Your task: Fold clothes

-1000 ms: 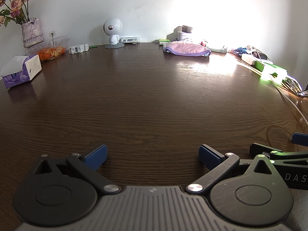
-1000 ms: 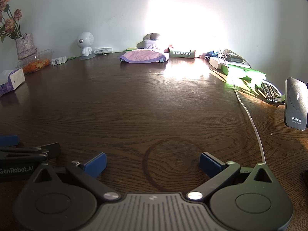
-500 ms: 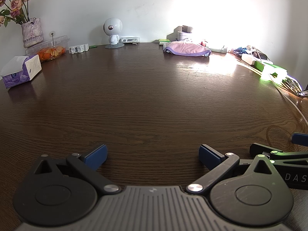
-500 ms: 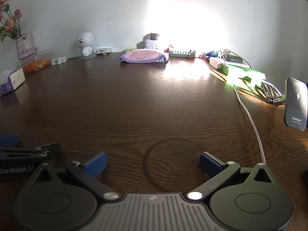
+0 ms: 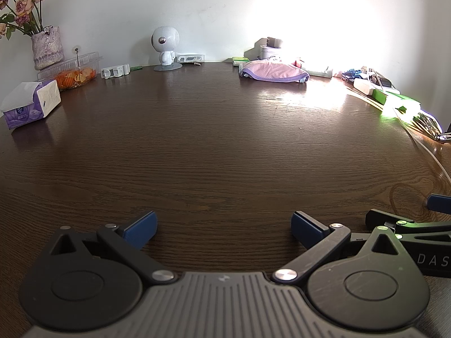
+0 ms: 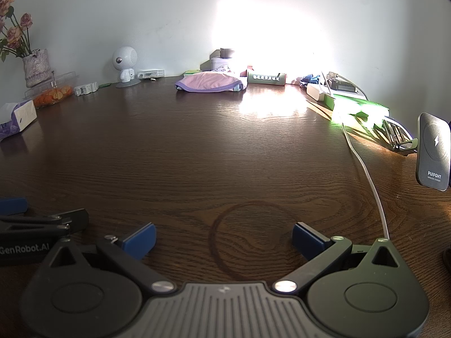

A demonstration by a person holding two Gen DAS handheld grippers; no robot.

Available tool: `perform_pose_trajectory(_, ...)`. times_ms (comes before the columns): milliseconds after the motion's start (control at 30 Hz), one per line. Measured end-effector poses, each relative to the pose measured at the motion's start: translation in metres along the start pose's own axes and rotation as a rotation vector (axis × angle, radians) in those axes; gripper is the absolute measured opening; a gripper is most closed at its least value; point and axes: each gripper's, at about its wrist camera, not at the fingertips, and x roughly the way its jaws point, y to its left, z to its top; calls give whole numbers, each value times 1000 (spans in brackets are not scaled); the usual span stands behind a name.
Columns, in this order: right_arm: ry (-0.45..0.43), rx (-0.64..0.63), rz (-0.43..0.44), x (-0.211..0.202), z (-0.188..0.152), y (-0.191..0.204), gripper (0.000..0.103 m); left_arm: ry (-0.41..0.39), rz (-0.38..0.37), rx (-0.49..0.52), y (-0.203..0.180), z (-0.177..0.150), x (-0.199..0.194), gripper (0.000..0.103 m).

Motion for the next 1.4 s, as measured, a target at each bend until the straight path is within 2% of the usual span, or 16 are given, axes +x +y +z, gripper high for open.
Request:
perform_pose_trajectory(600, 0, -1, 1, 1, -1, 0, 103, 0, 7, -8, -2, 2, 3, 103)
perform_pose_trajectory(700, 3, -20, 19, 5, 2, 2, 103, -7, -16, 48, -3, 13, 13, 103)
perform_pose_trajectory(767, 15, -56, 74, 14, 14, 1, 103, -3, -101, 117, -7, 32, 25, 103)
perform_pose_trajectory(833, 12, -71, 139, 23, 37, -6, 103, -38, -131, 135, -10, 63, 40, 103)
perform_pose_trajectory(933, -103, -46, 215, 36, 87, -22, 103, -113, -165, 131, -10, 119, 73, 103)
perform_pose_trajectory(967, -135, -45, 217, 46, 108, -26, 103, -122, -181, 117, -8, 139, 88, 103)
perform_pose_trajectory(1067, -182, 18, 191, 92, 172, -40, 102, -87, -250, 32, -1, 196, 143, 103)
perform_pose_trajectory(1133, -141, 184, 238, 133, 207, -61, 97, -13, -308, -50, 7, 224, 184, 102)
perform_pose_trajectory(1167, -96, 277, 269, 156, 222, -72, 90, 18, -314, -96, 10, 234, 202, 98)
perform_pose_trajectory(1200, -49, 344, 297, 176, 232, -79, 86, 41, -313, -138, 13, 243, 219, 89)
perform_pose_trajectory(1333, 81, 511, 366, 249, 256, -93, 78, 132, -334, -257, 22, 267, 280, 77)
perform_pose_trajectory(1367, 114, 553, 383, 267, 262, -97, 72, 152, -335, -275, 21, 270, 292, 67)
perform_pose_trajectory(1400, 146, 580, 383, 283, 265, -98, 59, 170, -337, -294, 21, 273, 303, 46)
